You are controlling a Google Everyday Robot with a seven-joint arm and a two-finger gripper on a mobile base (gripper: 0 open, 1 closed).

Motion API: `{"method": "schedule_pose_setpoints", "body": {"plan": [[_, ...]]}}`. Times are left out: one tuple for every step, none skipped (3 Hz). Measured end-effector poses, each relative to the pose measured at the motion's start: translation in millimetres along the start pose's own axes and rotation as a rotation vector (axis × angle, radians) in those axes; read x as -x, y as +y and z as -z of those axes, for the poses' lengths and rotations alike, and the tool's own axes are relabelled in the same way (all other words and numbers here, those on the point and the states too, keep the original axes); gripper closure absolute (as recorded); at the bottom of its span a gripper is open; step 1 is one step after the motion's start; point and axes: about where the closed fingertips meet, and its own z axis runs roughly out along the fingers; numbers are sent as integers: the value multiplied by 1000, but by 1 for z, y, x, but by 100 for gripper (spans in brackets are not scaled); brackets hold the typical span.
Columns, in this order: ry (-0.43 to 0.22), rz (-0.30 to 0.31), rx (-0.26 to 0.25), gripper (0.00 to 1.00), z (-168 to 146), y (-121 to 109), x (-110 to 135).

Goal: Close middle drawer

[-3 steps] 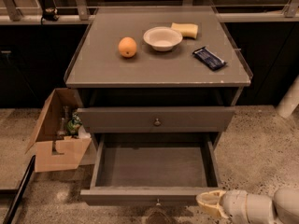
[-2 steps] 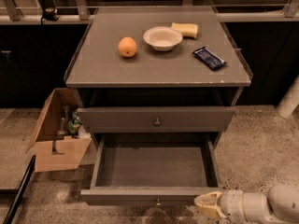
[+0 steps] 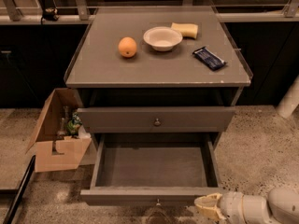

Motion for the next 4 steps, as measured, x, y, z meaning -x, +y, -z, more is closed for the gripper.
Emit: {"method": "schedule_pose_setpoints", "body": {"plan": [[-22,-29,-29,100,-4,-8,-10],[-49,-77,-41,100,-13,-22,-27],[-67,-98,-13,100,-24,-32,-40],[-100,-126,3,100,-32,-41,-52]]}}
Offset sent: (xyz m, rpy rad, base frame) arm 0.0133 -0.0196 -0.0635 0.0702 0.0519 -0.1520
